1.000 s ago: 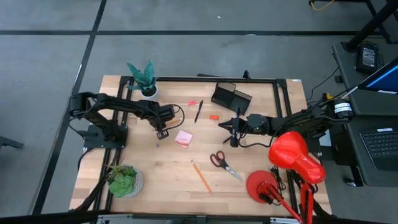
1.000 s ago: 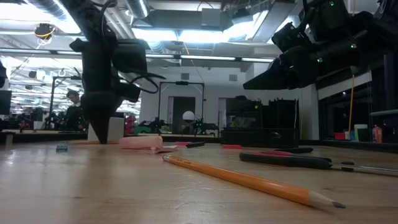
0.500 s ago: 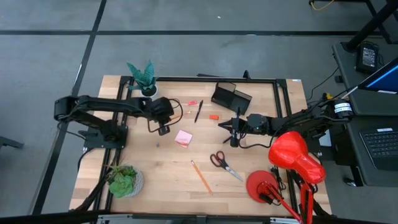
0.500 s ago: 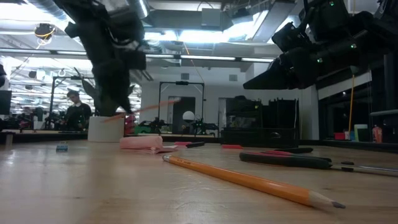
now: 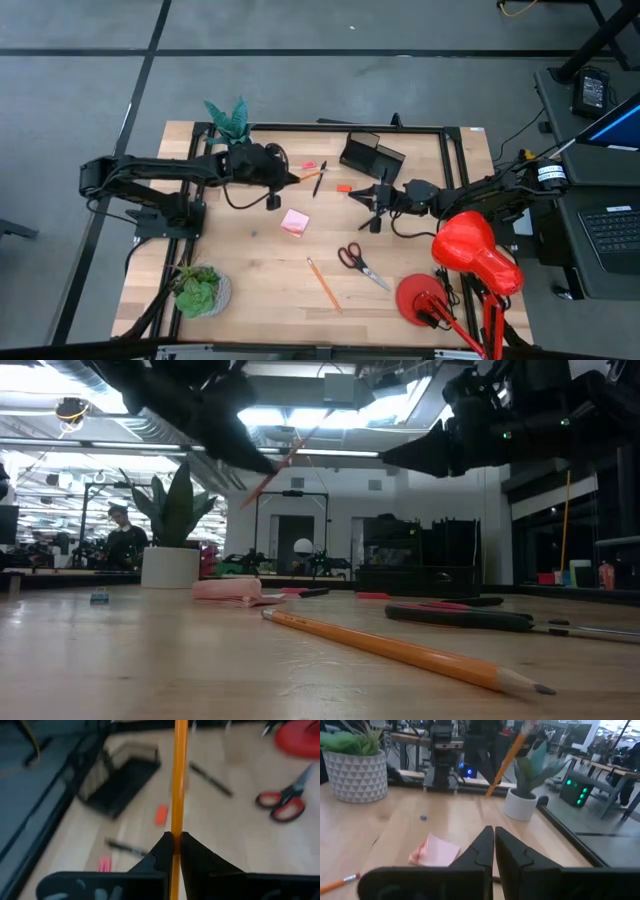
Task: Pick and place office supplies into organizer
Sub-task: Put the top pencil into the black desk organizer
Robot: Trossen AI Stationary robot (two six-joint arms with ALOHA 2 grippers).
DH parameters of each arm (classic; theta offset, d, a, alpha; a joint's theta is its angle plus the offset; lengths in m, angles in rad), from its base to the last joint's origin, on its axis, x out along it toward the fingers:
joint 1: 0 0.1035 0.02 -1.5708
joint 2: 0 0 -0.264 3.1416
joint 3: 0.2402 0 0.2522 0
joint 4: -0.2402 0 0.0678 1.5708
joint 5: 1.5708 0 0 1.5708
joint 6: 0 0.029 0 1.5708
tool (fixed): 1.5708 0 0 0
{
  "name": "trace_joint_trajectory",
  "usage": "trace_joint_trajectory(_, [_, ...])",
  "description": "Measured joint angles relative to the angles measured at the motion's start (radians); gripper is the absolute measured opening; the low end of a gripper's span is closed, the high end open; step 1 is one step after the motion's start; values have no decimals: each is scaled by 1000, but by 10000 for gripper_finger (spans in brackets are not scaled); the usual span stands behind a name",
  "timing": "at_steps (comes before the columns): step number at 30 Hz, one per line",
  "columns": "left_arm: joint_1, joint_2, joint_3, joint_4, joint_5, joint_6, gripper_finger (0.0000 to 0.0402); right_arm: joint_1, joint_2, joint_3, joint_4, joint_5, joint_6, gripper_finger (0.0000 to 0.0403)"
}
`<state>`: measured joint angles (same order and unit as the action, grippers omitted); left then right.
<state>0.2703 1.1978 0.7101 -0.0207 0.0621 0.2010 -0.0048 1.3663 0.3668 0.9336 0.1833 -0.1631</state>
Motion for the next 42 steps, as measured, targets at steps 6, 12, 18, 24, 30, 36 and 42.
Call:
trace_joint_trajectory(6, [-1,30,1,154,101,27,15,0,0,0,23,0,0,20])
trace_joint_trajectory(12, [-2,101,1,251,159,28,15,0,0,49,14,-1,-3,20])
trace_joint_trajectory(18, [-2,186,1,374,206,36,15,0,0,132,-110,-1,-52,21])
trace_joint_trajectory(24, [-2,202,2,424,214,67,15,0,0,188,-154,-1,-55,49])
trace_joint_trajectory(30, [-2,202,2,422,214,67,15,0,0,209,-155,-1,-59,105])
trace_joint_trajectory(36, [-2,202,2,427,252,67,15,0,0,212,-143,-1,-57,144])
trace_joint_trajectory(42, [-2,202,2,458,256,66,15,0,0,212,-134,-14,-51,156])
